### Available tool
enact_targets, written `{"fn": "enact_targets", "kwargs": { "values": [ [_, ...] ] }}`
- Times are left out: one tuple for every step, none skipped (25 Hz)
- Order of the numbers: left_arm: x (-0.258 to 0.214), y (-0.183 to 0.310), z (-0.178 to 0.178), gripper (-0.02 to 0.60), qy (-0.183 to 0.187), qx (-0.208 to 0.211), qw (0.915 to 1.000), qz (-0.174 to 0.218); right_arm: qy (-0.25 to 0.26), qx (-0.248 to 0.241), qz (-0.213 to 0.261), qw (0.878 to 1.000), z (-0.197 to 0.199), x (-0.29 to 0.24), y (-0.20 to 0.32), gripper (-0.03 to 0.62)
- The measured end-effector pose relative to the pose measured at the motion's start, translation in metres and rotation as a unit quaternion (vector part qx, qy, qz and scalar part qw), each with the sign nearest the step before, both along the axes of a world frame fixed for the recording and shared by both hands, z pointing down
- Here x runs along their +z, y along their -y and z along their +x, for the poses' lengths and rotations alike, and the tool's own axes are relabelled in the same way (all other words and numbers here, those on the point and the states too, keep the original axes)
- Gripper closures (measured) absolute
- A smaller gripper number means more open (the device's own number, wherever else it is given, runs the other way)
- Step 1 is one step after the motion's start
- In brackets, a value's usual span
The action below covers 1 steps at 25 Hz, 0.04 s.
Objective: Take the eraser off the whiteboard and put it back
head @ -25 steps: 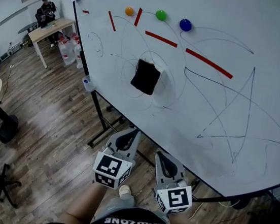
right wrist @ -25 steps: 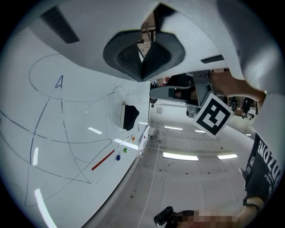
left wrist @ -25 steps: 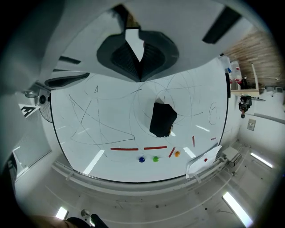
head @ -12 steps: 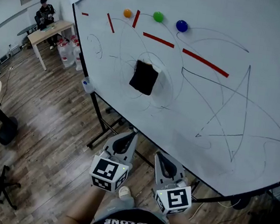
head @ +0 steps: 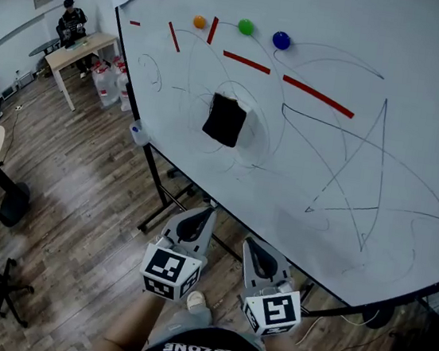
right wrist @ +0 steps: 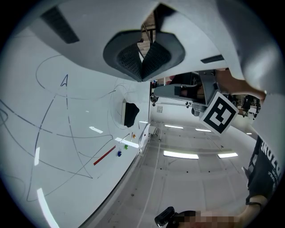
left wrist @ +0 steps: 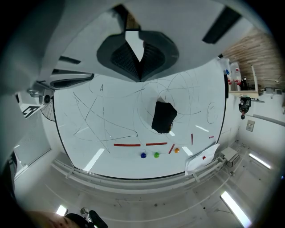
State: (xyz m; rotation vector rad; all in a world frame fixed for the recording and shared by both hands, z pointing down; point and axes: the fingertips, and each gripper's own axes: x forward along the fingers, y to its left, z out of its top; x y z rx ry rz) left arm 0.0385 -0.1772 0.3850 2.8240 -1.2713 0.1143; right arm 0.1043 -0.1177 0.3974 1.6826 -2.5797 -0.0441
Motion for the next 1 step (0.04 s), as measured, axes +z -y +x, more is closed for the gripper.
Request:
{"fn": "enact_targets", "kwargs": {
  "values": [
    [-0.0006, -0.0008, 0.0000, 0.574, 0.000, -0.001, 1.0000, 0.000, 0.001, 0.000, 0.000, 1.000, 0.0004, -0.0006, -0.0006, 0.595]
  ]
}}
